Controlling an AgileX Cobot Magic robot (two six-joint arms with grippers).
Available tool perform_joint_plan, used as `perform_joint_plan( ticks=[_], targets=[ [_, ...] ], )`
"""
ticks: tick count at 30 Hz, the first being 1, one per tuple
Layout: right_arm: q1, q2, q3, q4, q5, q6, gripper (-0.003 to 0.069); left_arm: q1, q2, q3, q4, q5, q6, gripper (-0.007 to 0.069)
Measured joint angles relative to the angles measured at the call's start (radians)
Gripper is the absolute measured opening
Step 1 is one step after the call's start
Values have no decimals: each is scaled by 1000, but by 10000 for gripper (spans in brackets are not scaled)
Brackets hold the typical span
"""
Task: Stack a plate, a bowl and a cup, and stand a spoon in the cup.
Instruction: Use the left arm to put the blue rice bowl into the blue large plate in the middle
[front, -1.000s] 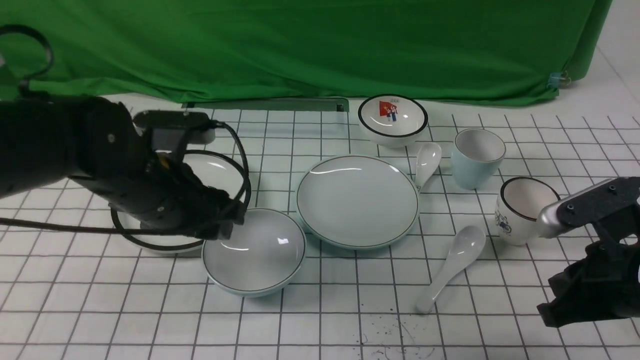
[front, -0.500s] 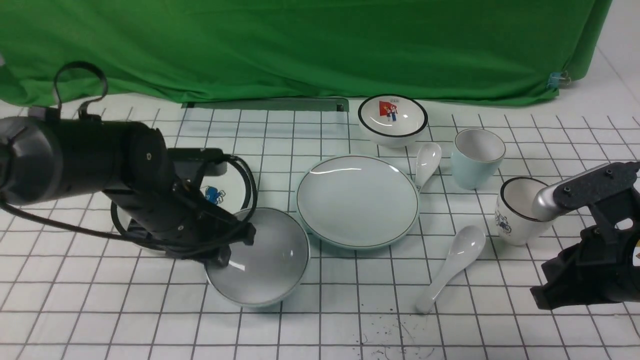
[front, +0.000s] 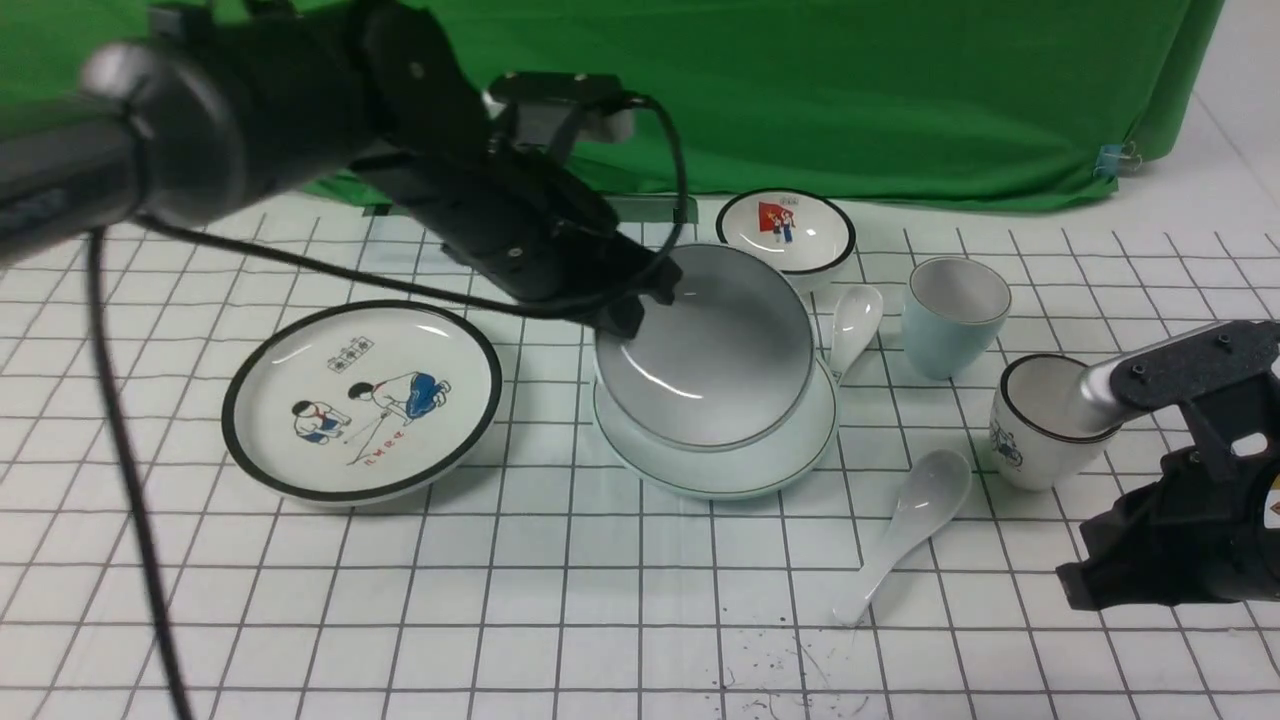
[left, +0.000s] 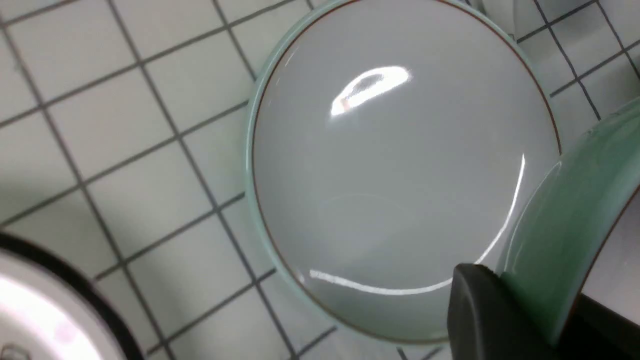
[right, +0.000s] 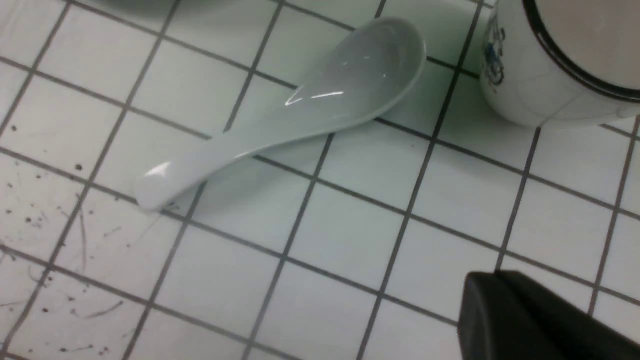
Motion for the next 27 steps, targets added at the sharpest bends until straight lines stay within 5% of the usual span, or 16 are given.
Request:
perform_joint_plan(
  ticks=[14, 21, 22, 27],
  targets=[
    [0, 0, -2, 1, 18, 27, 60, -4, 287, -264, 103, 127, -112, 11],
    [0, 17, -130, 1, 76, 79, 381, -4, 291, -266, 113, 144, -101, 230],
    [0, 45, -200, 1, 110, 76, 437, -4, 286, -267, 113, 145, -99, 316],
    [-4, 208, -459, 3, 226, 43, 477, -4, 213, -267, 174, 158, -105, 473]
  ],
)
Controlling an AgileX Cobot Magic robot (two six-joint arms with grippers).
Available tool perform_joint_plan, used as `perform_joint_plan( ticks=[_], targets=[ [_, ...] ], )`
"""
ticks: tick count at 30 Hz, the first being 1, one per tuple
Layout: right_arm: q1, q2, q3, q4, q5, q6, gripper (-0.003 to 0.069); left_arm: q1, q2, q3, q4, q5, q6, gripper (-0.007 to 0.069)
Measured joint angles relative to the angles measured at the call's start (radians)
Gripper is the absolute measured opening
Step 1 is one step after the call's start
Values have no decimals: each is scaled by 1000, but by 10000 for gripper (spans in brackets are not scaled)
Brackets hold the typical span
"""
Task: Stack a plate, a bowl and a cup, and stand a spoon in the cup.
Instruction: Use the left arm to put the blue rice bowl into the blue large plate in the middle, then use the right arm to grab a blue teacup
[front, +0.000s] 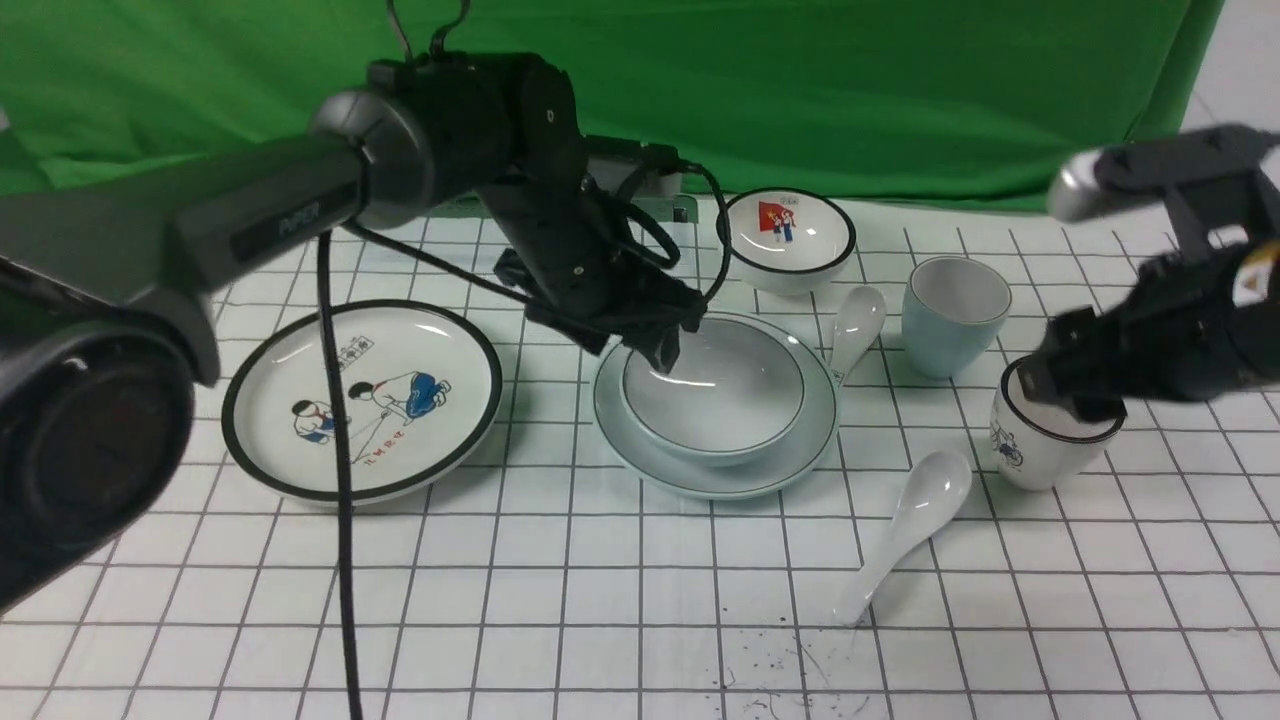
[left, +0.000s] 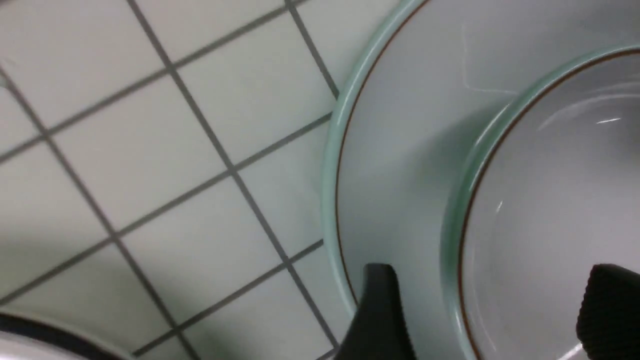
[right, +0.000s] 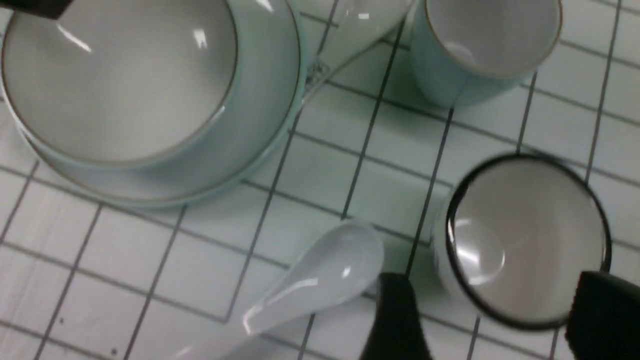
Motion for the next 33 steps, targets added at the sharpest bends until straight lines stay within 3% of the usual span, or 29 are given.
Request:
perform_joint_plan(
  ticks=[3, 8, 16, 19, 23, 26, 33],
  targets=[
    [-36, 135, -168, 5, 48, -13, 480, 0, -117, 0, 58, 5, -19, 491],
    [-110, 298, -349, 5, 66, -15, 480, 0, -312, 0, 77, 26, -27, 441],
    [-153, 568, -571, 32, 116, 2, 396, 0, -690, 215, 58, -36, -10, 232],
    [-145, 634, -595, 39, 116, 5, 307, 0, -873, 424, 135, -80, -3, 139],
    [-145, 659, -596, 40, 109, -3, 232, 0, -1001, 593, 250, -93, -32, 90],
    [-145, 658, -608, 40, 106, -61, 91, 0, -1152, 788, 430, -93, -120, 64],
    [-140, 606, -681, 66, 168, -91, 76, 0, -1349, 1089, 592, -151, -325, 62]
  ],
)
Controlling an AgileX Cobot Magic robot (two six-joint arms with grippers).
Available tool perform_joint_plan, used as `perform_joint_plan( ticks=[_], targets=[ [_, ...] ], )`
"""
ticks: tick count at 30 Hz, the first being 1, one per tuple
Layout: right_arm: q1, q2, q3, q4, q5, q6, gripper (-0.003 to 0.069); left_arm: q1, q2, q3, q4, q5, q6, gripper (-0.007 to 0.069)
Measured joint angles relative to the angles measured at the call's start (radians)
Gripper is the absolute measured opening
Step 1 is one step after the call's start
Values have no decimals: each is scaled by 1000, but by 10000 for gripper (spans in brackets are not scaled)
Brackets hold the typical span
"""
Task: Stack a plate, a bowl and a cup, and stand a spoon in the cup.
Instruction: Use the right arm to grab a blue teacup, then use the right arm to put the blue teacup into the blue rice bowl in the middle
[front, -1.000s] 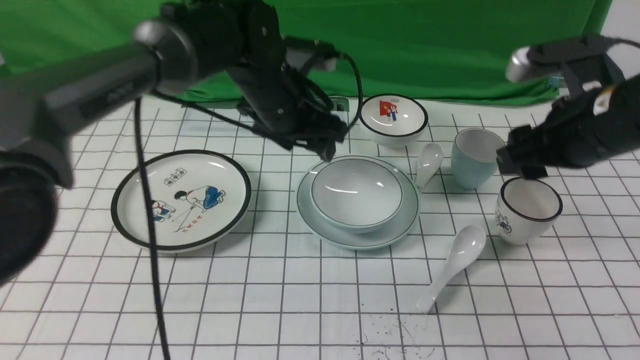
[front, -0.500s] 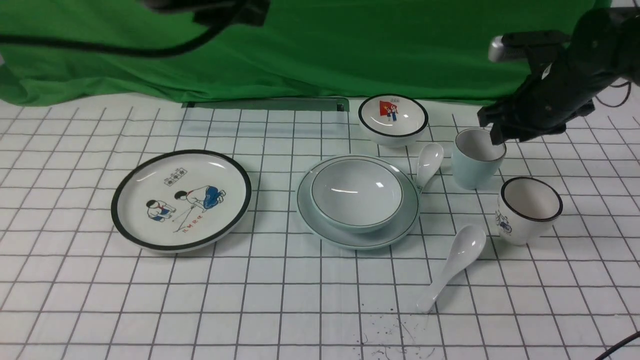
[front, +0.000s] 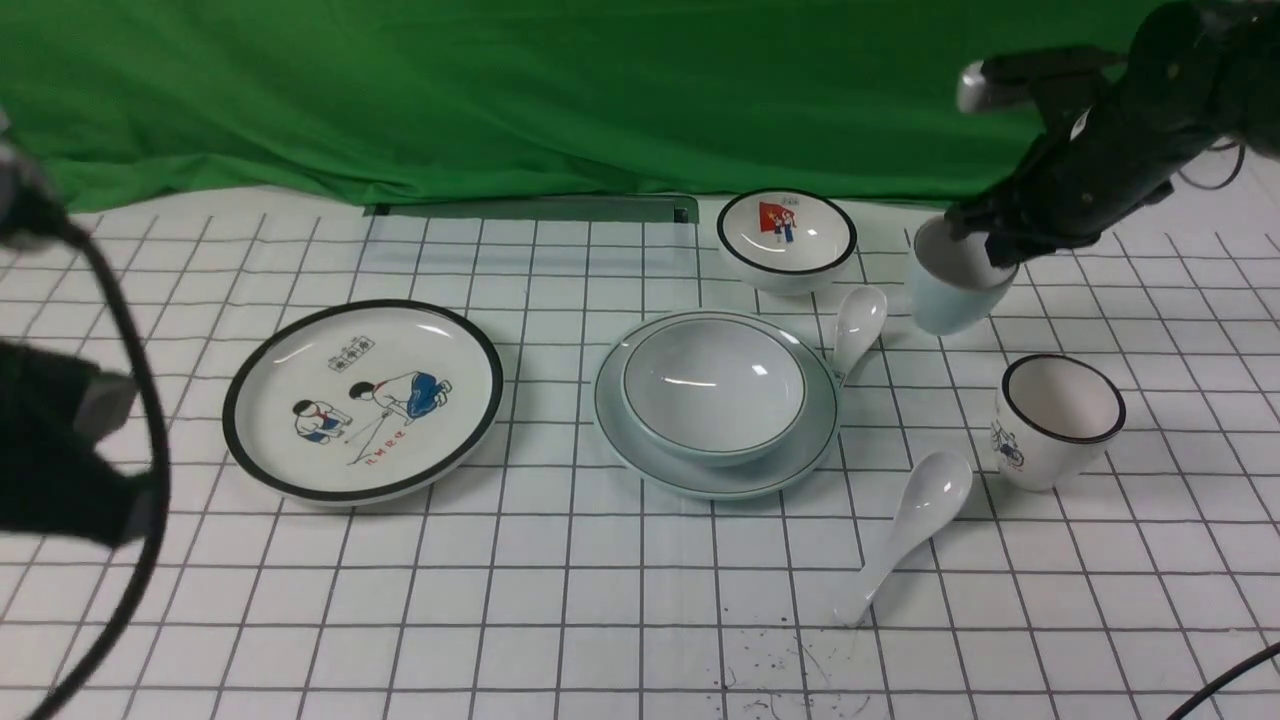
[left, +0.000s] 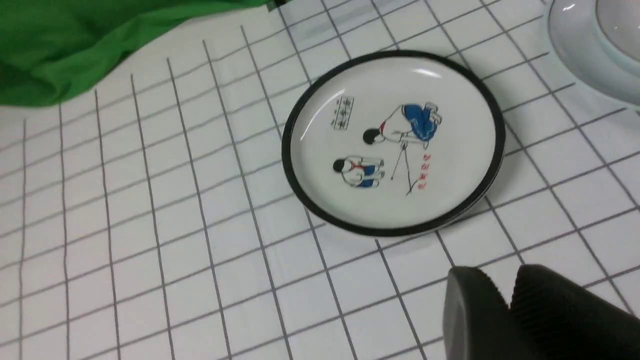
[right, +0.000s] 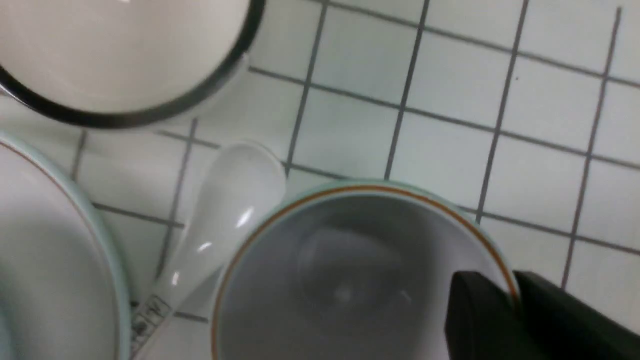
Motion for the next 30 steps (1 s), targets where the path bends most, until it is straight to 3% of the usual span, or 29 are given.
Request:
perform_joint_plan(
  ticks=[5, 6, 10, 14, 17, 21, 26, 30],
  targets=[
    [106, -104, -48, 123, 148, -67, 76, 0, -80, 251, 1, -200, -74, 62],
    [106, -106, -48, 125, 148, -67, 76, 0, -80, 257, 0, -207, -77, 62],
    [271, -81, -49, 139, 176, -87, 76, 0, -80, 279, -71, -274, -119, 62],
    [330, -10, -48, 100, 117, -88, 77, 0, -83, 274, -107, -294, -97, 62],
    [340, 22, -48, 70, 94, -88, 77, 0, -84, 274, -130, -290, -53, 50],
    [343, 69, -47, 2, 88, -77, 77, 0, -86, 265, -198, -282, 5, -22],
    [344, 71, -47, -29, 83, -64, 102, 0, -88, 259, -234, -285, 35, -30],
    [344, 71, -47, -33, 83, -62, 230, 0, -88, 259, -238, -289, 38, -29]
  ],
)
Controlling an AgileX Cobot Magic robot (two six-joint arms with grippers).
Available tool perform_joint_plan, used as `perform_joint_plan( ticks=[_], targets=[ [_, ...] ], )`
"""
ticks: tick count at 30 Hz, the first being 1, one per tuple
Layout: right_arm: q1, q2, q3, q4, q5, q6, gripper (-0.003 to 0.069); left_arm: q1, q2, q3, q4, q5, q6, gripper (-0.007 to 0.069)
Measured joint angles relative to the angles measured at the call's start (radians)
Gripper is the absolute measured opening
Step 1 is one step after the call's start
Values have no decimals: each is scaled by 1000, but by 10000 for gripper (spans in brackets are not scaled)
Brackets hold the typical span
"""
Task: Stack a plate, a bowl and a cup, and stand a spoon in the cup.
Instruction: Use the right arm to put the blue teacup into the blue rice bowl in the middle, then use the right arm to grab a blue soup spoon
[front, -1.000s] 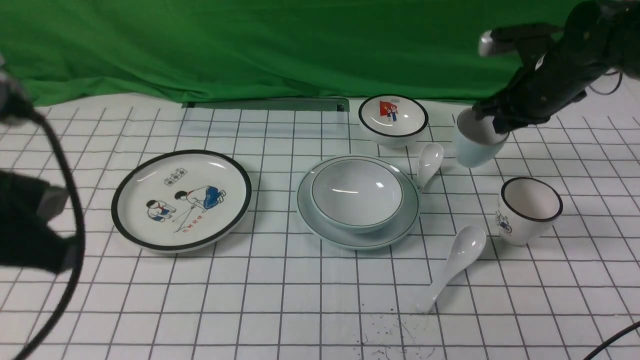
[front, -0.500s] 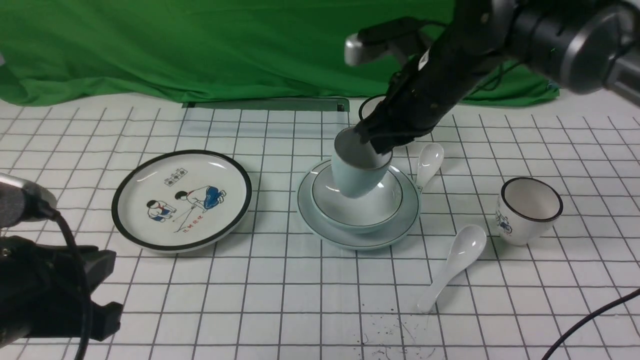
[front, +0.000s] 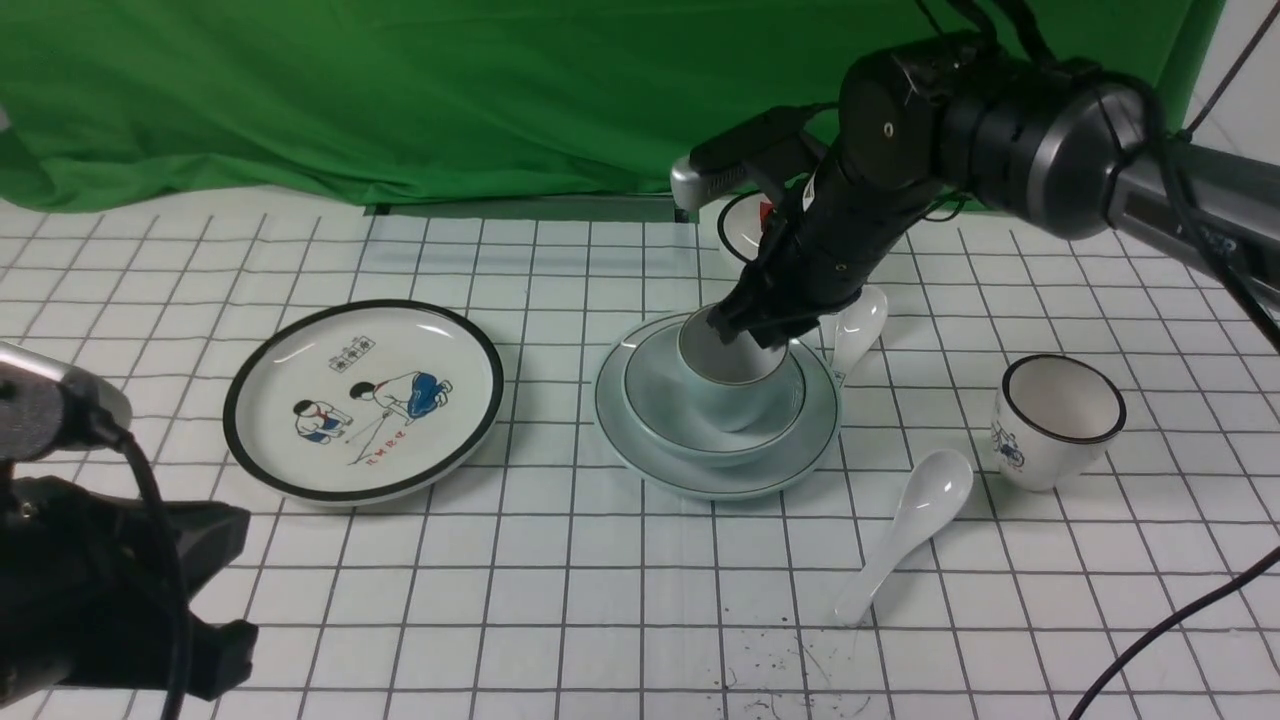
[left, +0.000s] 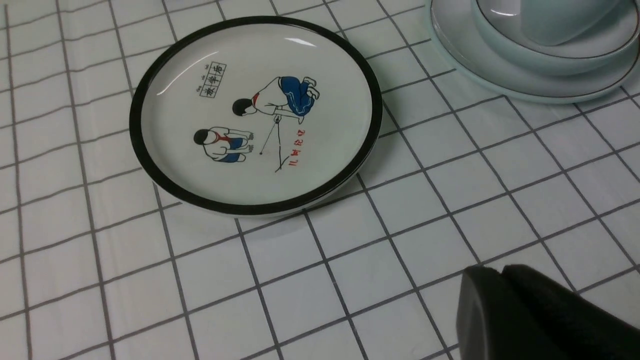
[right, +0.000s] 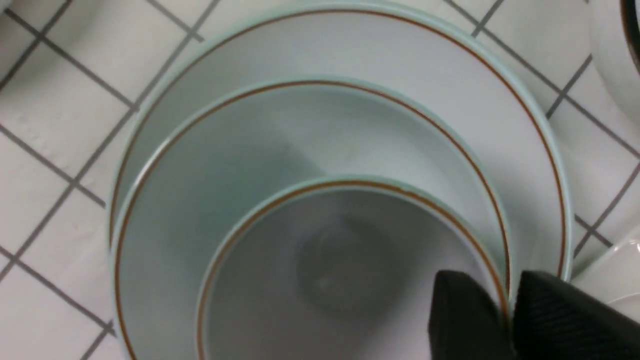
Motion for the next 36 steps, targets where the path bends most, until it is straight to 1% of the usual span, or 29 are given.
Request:
perform_joint_plan(
  ticks=[1, 2, 3, 5, 6, 9, 10, 12, 13, 15, 18, 19, 20, 21, 23, 24, 25, 26, 30, 36],
  targets=[
    [0, -1, 0, -1, 1, 0, 260, 0, 0, 0, -1, -1, 0, -29],
    [0, -1, 0, -1, 1, 0, 268, 0, 0, 0, -1, -2, 0, -29],
    [0, -6, -3, -2, 8, 0, 330, 0, 0, 0, -1, -4, 0, -29],
    [0, -17, -20, -2, 33, 0, 373, 0, 0, 0, -1, -4, 0, -29],
    [0, -25, -36, -2, 62, -5, 391, 0, 0, 0, -1, -4, 0, -29],
    [0, -50, -86, -4, 130, -46, 405, 0, 0, 0, -3, -4, 0, -29],
    [0, -82, -135, -5, 199, -113, 408, 0, 0, 0, -3, -4, 0, -29],
    [0, -109, -155, -5, 253, -180, 409, 0, 0, 0, -3, -4, 0, -29],
    [0, -145, -156, -6, 302, -259, 411, 0, 0, 0, -3, -5, 0, -29],
    [0, -202, -107, -9, 338, -391, 411, 0, 0, 0, -3, -6, 2, -29],
    [0, -253, 44, -22, 351, -555, 411, 0, 0, 0, -5, -6, 2, -29],
    [0, -253, 44, -22, 351, -566, 411, 0, 0, 0, -5, -6, 2, -29],
    [0, -257, 141, -28, 346, -661, 411, 0, 0, 0, -6, -8, 2, -29],
    [0, -257, 189, -29, 333, -705, 411, 0, 0, 0, -6, -9, 2, -29],
    [0, -251, 311, -31, 254, -809, 411, 0, 0, 0, -6, -11, 2, -29],
    [0, -250, 331, -31, 245, -817, 411, 0, 0, 0, -6, -11, 2, -29],
    [0, -246, 392, -31, 165, -874, 411, 0, 0, 0, -6, -12, 2, -29],
    [0, -243, 430, -31, 124, -902, 411, 0, 0, 0, -6, -12, 2, -29],
    [0, -241, 518, -32, 48, -986, 411, 0, 0, 0, -6, -12, 2, -29],
    [0, -231, 564, -33, 8, -1043, 411, 0, 0, 0, -6, -20, 1, -29]
  ],
)
